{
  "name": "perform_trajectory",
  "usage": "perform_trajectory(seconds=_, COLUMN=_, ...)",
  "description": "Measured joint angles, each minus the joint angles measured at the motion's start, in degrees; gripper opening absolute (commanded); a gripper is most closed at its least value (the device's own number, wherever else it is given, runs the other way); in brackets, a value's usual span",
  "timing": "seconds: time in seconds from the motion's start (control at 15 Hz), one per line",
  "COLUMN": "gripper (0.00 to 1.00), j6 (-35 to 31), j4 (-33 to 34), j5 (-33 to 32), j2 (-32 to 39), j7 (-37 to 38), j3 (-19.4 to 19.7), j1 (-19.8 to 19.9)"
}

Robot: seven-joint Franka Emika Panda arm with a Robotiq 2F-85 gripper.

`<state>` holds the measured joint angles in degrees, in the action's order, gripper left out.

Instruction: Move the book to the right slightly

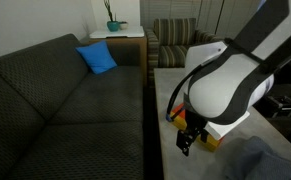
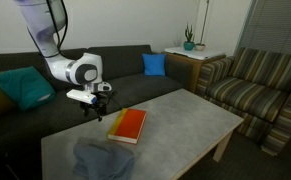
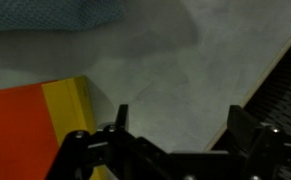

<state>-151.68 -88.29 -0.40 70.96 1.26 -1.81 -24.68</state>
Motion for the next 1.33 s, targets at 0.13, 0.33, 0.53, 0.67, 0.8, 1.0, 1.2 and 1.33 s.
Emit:
perform_trajectory(seconds=0.13, gripper=1.0, j6=0.44, j4=-4.31, j5=-2.87, j2=-4.51, j7=2.06, j3=0.45, j1=-0.97)
perform_trajectory(seconds=0.33, gripper=1.0, j6=2.21, j4=-9.74, j5=-6.6, j2=-10.58, j7=4.69, j3=1.9, j1=-2.46)
perform_trajectory(seconds=0.53, gripper=1.0, j6=3.39, j4=-13.77, j5=-9.4, j2=-14.9, j7=6.51, j3=2.86, j1=-2.81)
perform_trajectory(seconds=0.67, gripper=1.0, j6=3.66, j4=-15.9, j5=-10.8, j2=-17.09, j7=7.1, j3=3.27, j1=-2.81)
perform_trajectory(seconds=0.8, gripper=1.0, j6=3.72, j4=-17.43, j5=-12.0, j2=-18.79, j7=7.43, j3=3.5, j1=-2.81)
perform_trajectory(seconds=1.0, gripper=1.0, j6=3.72, j4=-18.84, j5=-13.5, j2=-20.42, j7=7.46, j3=3.69, j1=-2.8)
perform_trajectory(seconds=1.2, gripper=1.0, j6=3.71, j4=-19.85, j5=-14.88, j2=-21.4, j7=7.46, j3=3.75, j1=-2.8)
perform_trajectory(seconds=1.33, gripper=1.0, j6=3.71, j4=-20.28, j5=-15.57, j2=-21.73, j7=7.46, j3=3.8, j1=-2.79)
